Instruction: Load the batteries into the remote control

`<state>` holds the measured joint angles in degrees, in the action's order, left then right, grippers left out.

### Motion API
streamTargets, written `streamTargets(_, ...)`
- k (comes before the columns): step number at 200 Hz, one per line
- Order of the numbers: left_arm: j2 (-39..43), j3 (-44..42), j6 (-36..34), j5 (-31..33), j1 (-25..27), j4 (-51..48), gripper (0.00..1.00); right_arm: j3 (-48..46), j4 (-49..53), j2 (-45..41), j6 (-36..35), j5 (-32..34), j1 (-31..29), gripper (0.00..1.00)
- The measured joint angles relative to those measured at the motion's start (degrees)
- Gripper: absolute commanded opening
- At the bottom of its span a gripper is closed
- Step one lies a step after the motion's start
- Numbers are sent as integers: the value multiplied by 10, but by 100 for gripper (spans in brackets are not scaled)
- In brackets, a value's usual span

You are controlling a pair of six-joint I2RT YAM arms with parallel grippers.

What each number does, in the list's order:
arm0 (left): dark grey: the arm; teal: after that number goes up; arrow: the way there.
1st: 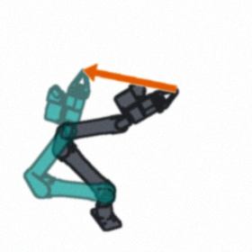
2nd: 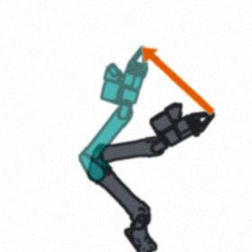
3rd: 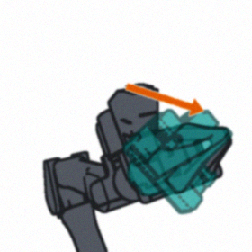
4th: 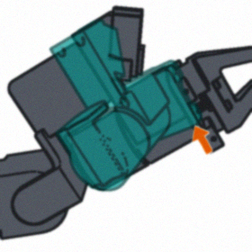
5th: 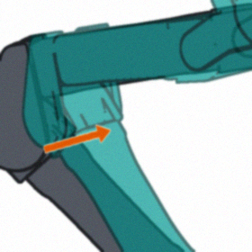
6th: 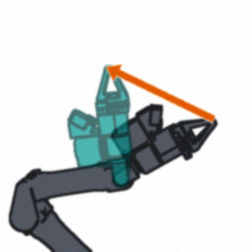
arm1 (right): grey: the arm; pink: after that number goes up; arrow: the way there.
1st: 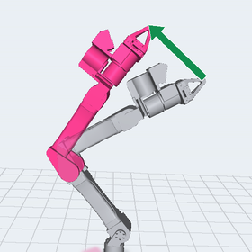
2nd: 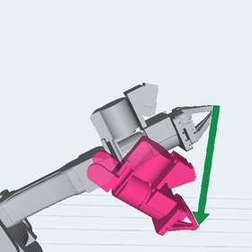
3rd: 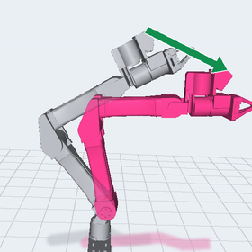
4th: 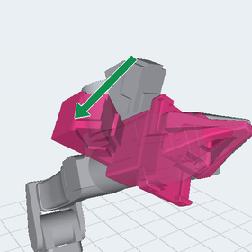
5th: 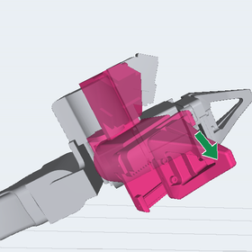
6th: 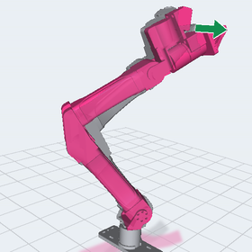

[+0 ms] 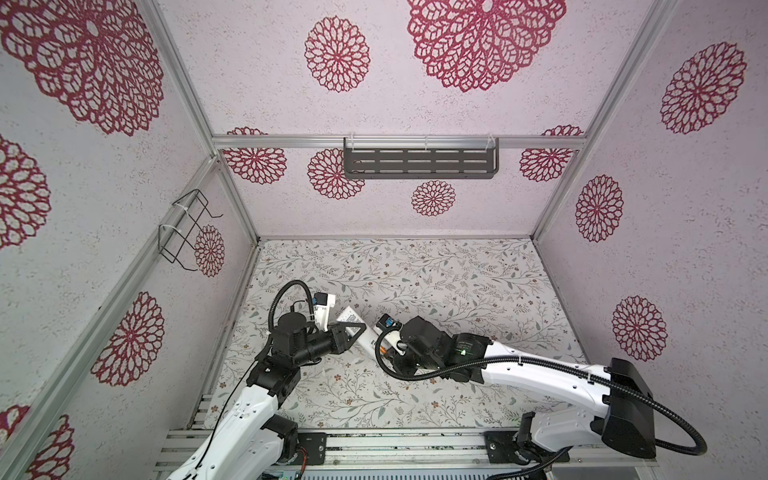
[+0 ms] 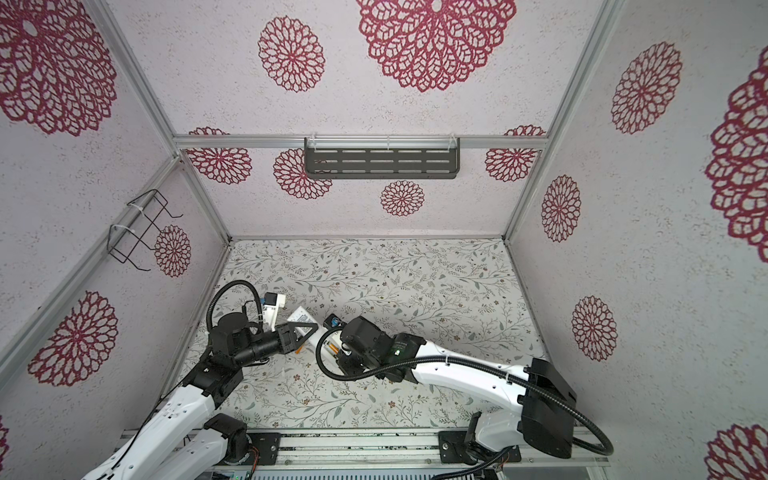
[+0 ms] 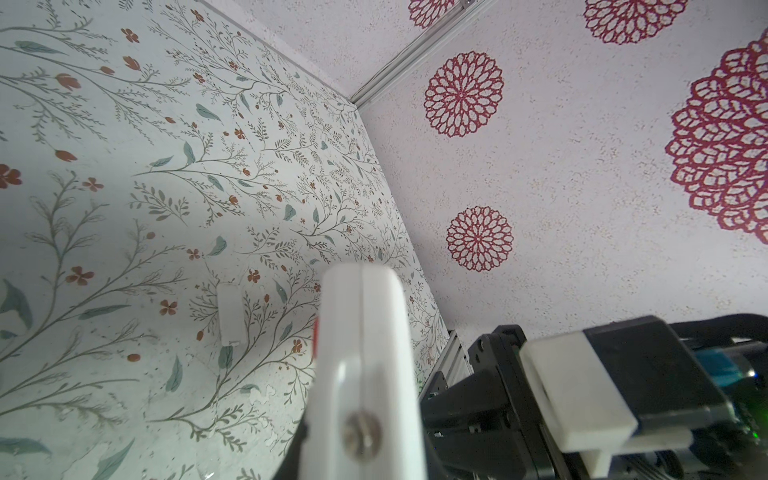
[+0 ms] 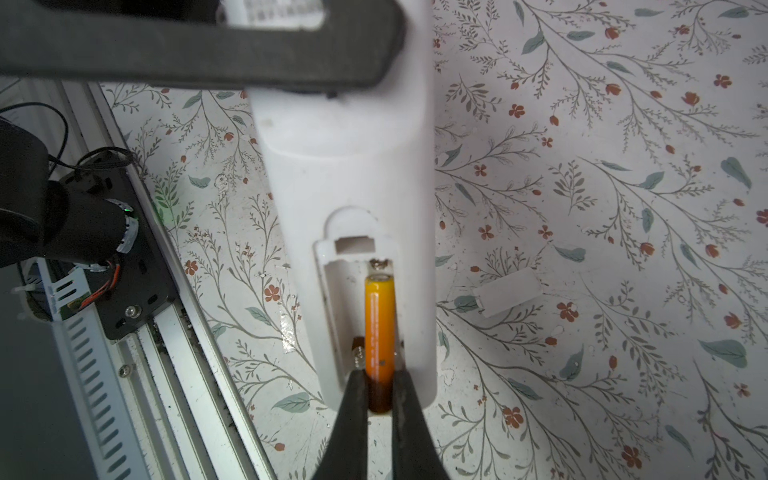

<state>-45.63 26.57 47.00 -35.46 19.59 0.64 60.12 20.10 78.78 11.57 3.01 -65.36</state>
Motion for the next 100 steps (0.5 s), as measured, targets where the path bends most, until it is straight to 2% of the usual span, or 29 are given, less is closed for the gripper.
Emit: streamTargets(100, 9, -3, 2, 2, -5, 3, 0, 16, -5, 19, -6, 19, -4, 9)
